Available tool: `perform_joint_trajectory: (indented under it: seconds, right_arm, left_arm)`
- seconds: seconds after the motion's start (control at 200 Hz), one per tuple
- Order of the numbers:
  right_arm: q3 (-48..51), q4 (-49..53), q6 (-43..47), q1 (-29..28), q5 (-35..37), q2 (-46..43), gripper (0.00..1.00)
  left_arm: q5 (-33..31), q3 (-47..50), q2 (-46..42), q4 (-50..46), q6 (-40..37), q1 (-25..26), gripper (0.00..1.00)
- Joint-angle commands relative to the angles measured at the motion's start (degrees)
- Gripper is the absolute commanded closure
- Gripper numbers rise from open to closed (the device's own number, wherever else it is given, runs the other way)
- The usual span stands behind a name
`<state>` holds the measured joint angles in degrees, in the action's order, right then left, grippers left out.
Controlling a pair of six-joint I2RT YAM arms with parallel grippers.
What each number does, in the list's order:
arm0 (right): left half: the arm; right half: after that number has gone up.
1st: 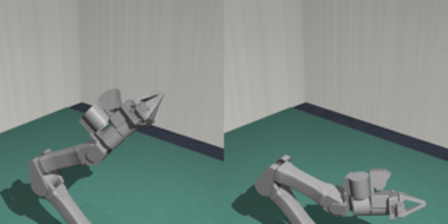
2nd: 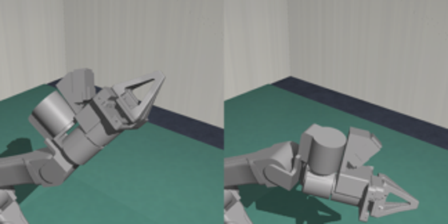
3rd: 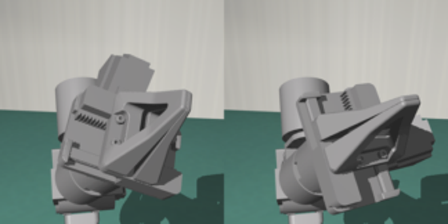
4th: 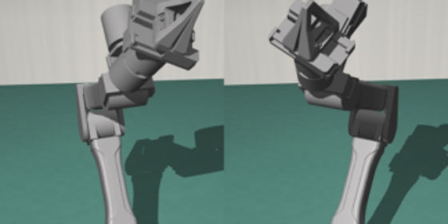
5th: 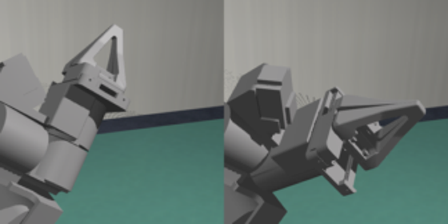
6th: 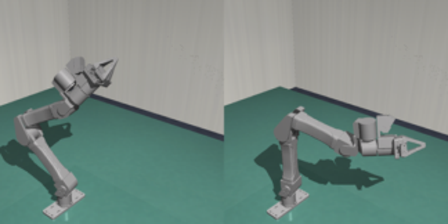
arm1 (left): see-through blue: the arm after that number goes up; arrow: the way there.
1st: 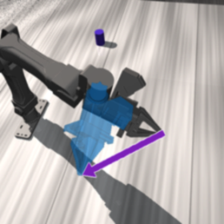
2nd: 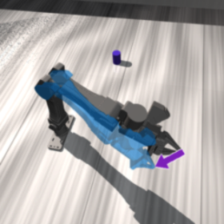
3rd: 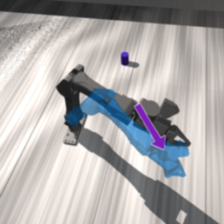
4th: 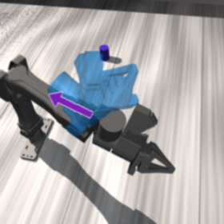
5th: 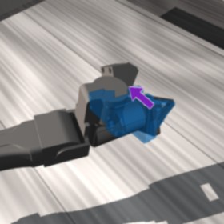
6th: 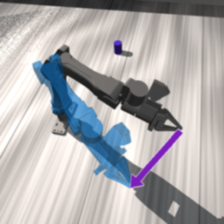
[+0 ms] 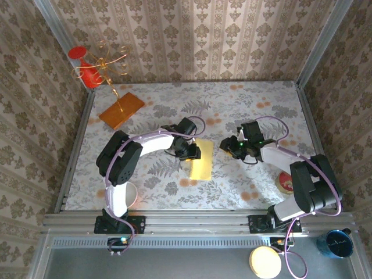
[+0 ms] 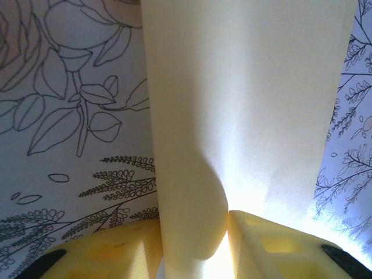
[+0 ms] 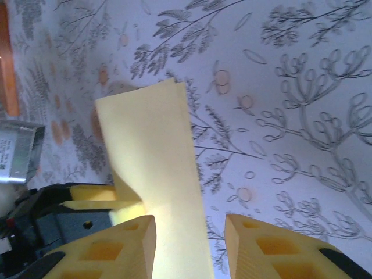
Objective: Fold a paper plane with a square sheet of paper (pick it up from the middle)
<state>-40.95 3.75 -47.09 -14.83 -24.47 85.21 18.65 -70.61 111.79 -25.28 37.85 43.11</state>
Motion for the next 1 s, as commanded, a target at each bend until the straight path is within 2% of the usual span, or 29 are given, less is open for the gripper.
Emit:
perform_joint_trajectory:
  seconds: [0.0,0.245,0.995]
  right_arm:
    - [0.6,2.3,1.7,0.8,2.7,-1.1,0.62]
    - [0.8,2.3,2.5,1.3,3.0,-1.3,0.63]
    - [3.5,-1.4,1.2,1.3,-0.9,0.0,0.64]
  left_arm:
    - [-4.1,3.3,7.3,-3.9,-3.2,1.3,0.63]
    - [-3.8,3.3,8.2,-3.1,-6.6,1.3,0.64]
    - [-4.2,3.4,11.5,-2.1,-8.4,1.7,0.63]
